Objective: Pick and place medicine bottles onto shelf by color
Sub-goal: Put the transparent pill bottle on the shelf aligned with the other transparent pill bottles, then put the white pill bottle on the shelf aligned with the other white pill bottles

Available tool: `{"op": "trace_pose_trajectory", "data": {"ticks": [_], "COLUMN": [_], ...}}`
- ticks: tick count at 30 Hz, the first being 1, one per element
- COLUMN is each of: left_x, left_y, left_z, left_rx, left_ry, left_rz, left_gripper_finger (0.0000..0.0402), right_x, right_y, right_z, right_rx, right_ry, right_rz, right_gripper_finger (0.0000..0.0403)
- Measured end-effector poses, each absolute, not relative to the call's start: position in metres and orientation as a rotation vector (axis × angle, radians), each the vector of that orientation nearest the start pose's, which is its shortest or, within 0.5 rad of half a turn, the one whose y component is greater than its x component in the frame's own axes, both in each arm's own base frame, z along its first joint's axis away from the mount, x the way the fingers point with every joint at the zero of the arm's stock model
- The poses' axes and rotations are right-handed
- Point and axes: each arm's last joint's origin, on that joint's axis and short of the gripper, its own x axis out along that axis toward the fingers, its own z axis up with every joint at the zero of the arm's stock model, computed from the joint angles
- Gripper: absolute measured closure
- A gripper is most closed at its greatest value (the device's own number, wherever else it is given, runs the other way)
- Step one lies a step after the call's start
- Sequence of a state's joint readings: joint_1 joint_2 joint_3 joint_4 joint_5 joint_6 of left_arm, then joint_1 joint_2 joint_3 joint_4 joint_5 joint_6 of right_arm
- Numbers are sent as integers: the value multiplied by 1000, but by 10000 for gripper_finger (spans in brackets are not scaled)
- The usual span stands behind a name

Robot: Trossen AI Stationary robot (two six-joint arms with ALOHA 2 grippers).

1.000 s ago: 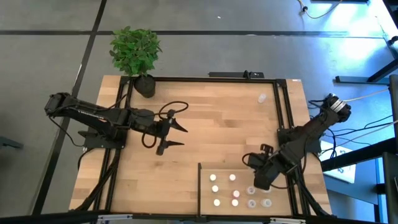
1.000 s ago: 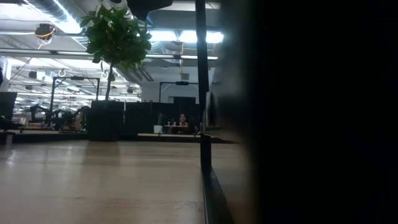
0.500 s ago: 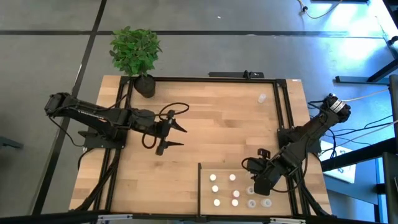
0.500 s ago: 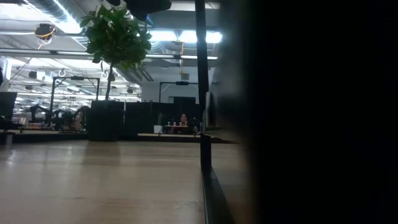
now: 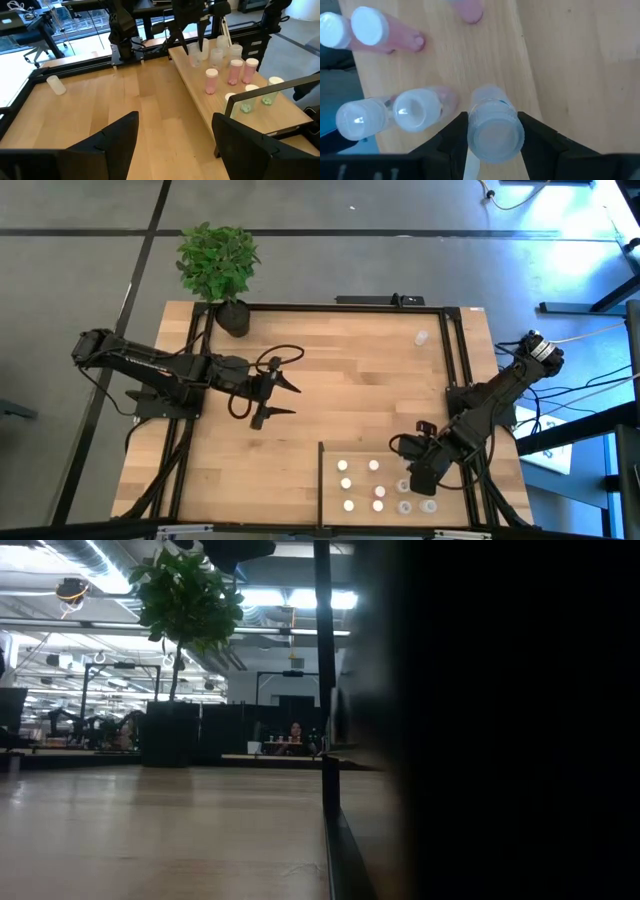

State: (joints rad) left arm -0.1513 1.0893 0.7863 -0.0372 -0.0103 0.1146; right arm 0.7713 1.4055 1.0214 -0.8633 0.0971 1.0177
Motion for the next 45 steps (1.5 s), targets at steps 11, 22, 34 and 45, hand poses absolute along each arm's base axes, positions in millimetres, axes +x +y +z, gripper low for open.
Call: {"op": "trace_pose_trajectory", "data": {"ticks": [11, 22, 34, 45], "left_x": [238, 238, 238, 238], "left_y": [-36, -36, -36, -36], "left_z": [290, 289, 289, 289], "left_rx": [141, 141, 141, 141], "left_ry": [330, 331, 331, 331], "left_rz": [-159, -159, -159, -159], "left_gripper_finger": [155, 155, 155, 155], "right_x": [200, 206, 207, 207], "right_y": [171, 174, 175, 175], "right_z": [222, 216, 215, 214], "right_rx": [390, 409, 404, 406], "right_ry": [1368, 1361, 1353, 1359], "right_rz": [-121, -138, -122, -120], "right_gripper_finger": [251, 251, 222, 176]}}
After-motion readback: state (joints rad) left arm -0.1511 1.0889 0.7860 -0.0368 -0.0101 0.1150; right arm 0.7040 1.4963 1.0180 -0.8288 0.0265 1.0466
